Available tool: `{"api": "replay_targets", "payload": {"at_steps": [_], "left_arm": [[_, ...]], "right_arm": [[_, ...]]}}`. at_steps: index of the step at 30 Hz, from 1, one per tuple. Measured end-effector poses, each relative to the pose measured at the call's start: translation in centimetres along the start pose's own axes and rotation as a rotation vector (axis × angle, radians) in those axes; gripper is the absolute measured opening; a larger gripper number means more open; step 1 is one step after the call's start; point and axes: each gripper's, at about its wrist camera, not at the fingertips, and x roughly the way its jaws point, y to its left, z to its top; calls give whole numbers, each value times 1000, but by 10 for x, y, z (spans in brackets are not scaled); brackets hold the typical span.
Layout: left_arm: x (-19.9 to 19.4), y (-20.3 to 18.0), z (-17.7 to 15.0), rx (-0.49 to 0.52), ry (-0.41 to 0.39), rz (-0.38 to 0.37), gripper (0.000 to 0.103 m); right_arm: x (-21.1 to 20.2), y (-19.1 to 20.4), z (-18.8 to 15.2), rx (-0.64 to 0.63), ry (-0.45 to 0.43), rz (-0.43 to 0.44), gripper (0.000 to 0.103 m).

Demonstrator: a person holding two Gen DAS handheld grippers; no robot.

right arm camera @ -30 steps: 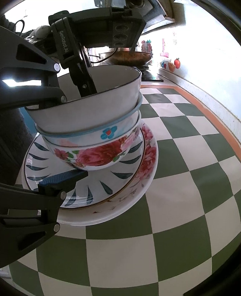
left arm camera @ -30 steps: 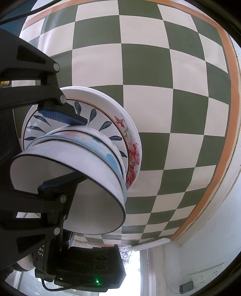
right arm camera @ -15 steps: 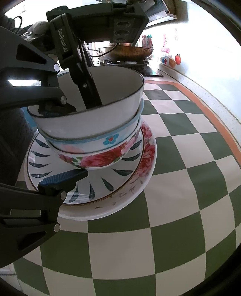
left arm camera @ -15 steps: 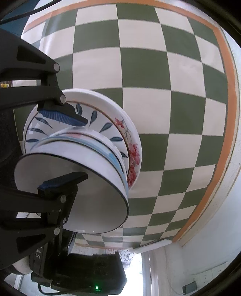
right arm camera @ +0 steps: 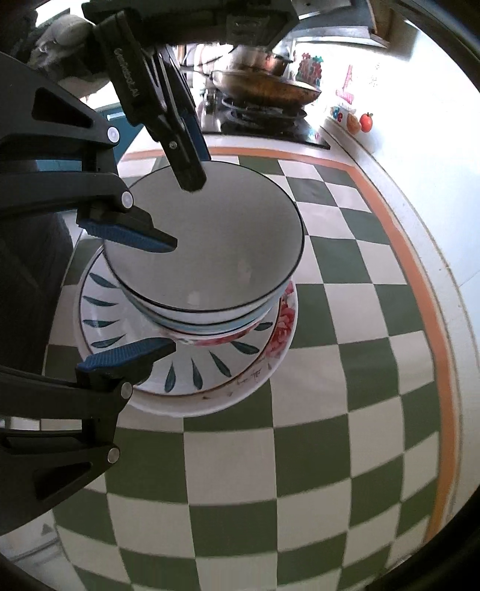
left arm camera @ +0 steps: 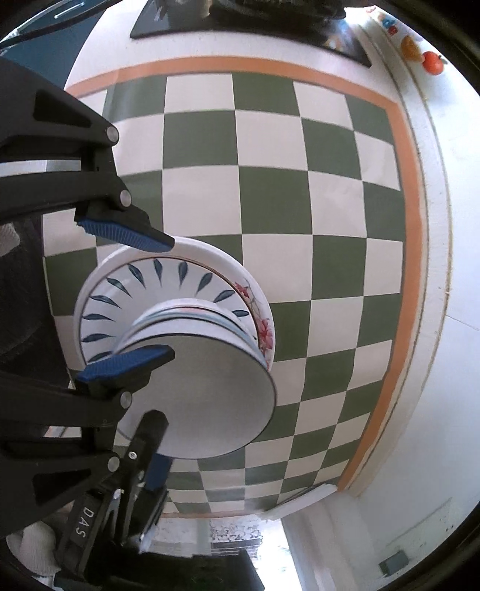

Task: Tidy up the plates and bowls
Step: 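Set the bowls on the plates and open both grippers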

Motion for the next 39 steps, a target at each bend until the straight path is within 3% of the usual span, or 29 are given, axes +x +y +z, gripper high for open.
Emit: {"api": "replay_targets", "payload": {"at_steps": [2,4,6,8,14,22,30,39], "left_arm": [[-7,-1,-4,13,-22,22,66],[-15,0,-8,20,-63,46,89],[-24,1,-11,24,-100,67,90],[-32,2,-13,23,-124,73,91],[-59,-4,-23,56,-219,117,99],[-96,-18,-43,70,-354,99,102],[-126,-27,-79,2,-436,100,102],[-171,-50,-148,-28,-536,189,102]], "right_arm": [[-9,6,-6,-11,-22,-32,53],[-21,11,-12,-10,-53,-50,62],[-31,15,-19,-5,-79,-67,78],[-43,21,-26,-6,-110,-89,86],[-80,38,-46,-23,-240,-216,96],[-118,51,-70,-56,-364,-324,100],[-144,58,-103,-101,-416,-315,100],[-195,72,-168,-164,-493,-276,100]]}}
